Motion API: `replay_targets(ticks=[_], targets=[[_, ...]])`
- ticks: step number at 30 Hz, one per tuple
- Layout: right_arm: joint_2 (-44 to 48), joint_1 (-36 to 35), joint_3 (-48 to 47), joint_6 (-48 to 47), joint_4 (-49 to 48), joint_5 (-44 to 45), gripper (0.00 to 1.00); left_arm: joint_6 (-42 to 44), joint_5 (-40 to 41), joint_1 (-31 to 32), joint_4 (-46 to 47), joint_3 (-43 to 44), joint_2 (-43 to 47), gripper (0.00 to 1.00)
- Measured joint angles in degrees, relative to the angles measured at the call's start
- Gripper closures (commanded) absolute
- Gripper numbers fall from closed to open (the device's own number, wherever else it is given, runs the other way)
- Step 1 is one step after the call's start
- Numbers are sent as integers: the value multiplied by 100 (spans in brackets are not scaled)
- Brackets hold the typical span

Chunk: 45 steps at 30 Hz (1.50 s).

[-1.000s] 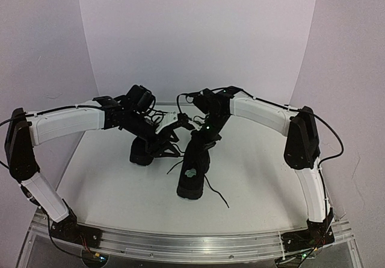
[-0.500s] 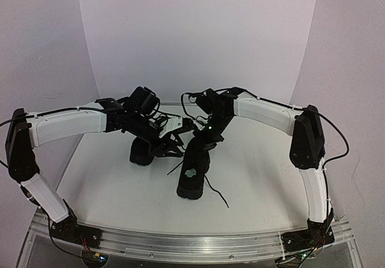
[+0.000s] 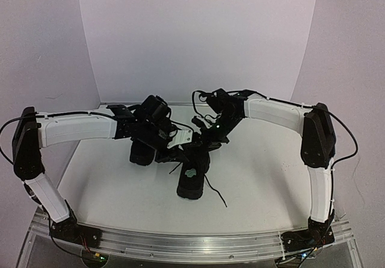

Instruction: Tie the shoes

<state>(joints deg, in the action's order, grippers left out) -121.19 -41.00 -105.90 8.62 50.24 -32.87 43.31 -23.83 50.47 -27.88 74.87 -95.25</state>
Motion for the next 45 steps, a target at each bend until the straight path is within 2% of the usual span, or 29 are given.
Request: replay_targets(ticks=[22, 45], targets=[[7, 54, 209, 239, -372, -166, 100, 1076, 732, 264, 392, -31, -894, 70], [7, 150, 209, 232, -375, -347, 100, 1278, 1074, 429, 909, -35, -960, 70]])
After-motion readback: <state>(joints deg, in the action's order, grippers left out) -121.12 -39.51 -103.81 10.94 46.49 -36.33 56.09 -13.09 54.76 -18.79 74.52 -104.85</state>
